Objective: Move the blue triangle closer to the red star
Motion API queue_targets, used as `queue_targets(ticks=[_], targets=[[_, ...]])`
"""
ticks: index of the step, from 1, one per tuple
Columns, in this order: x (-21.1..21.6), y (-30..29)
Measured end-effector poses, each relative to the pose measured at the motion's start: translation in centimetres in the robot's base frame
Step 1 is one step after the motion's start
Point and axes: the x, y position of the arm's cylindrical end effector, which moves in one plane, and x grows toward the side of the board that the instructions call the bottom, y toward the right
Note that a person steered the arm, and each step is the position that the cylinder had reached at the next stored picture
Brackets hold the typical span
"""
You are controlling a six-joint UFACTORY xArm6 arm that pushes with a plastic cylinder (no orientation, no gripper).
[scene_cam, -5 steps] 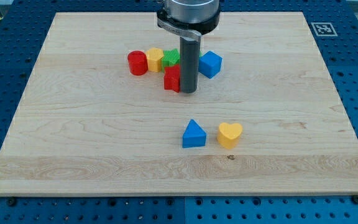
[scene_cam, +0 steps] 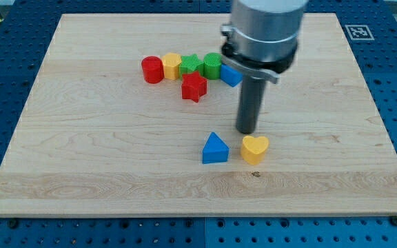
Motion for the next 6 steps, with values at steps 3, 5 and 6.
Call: queue_targets(ticks=[3,5,6], targets=[[9.0,4.5],[9.9,-3.0],[6.9,-5.9]])
